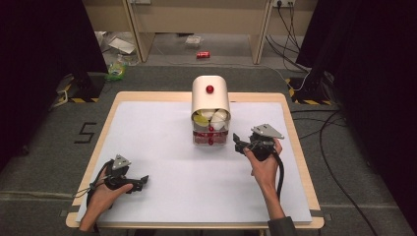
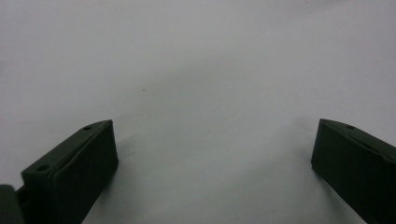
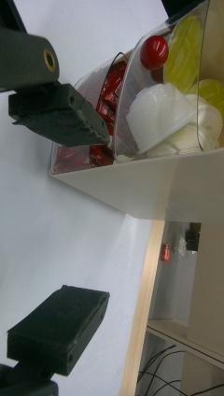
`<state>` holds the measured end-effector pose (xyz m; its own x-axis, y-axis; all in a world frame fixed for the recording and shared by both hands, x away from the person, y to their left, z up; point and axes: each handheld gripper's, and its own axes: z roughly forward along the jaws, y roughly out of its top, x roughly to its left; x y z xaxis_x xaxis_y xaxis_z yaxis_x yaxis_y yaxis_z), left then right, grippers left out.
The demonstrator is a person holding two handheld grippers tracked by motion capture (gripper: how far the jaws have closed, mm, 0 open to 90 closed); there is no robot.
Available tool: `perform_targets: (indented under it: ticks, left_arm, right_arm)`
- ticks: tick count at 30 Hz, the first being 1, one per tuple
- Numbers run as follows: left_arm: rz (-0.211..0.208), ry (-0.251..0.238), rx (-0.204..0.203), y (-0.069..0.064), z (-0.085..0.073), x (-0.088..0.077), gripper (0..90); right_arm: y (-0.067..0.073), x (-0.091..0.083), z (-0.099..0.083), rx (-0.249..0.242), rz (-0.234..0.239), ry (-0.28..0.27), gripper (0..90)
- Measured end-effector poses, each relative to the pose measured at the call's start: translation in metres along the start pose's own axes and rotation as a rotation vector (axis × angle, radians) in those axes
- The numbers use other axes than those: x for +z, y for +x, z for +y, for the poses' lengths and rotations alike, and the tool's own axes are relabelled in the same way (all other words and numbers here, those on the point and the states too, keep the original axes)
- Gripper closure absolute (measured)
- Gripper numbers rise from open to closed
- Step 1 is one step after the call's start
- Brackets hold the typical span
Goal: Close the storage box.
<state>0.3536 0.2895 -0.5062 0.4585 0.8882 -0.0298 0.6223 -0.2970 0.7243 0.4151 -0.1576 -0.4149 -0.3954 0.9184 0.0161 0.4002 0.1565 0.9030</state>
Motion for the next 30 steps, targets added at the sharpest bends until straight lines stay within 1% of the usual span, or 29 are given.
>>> perform_targets:
  ticks: [8,15,21,24,27,30]
  left_arm:
    - [0.0,0.0,0.0,0.0,0.0,0.0,0.0]
    - [0.0,0.0,0.0,0.0,0.0,0.0,0.0]
    - [0.0,0.0,-0.001,0.0,0.0,0.0,0.0]
    - [-0.001,0.0,-0.001,0.0,0.0,0.0,0.0]
    - [-0.001,-0.001,-0.001,0.0,0.0,0.0,0.0]
    - [-0.001,0.0,-0.001,0.0,0.0,0.0,0.0]
  right_arm:
    - [-0.001,-0.004,-0.003,-0.002,0.004,0.009,20.6]
    - [-0.003,-0.015,-0.005,0.003,-0.001,0.009,20.6]
    - [-0.008,-0.022,-0.008,0.008,-0.008,0.012,20.6]
    - [-0.011,-0.027,-0.008,0.024,-0.008,0.006,20.6]
    - [-0.014,-0.032,-0.01,0.027,-0.014,0.003,20.6]
    - [-0.016,-0.034,-0.013,0.03,-0.02,0.012,20.5]
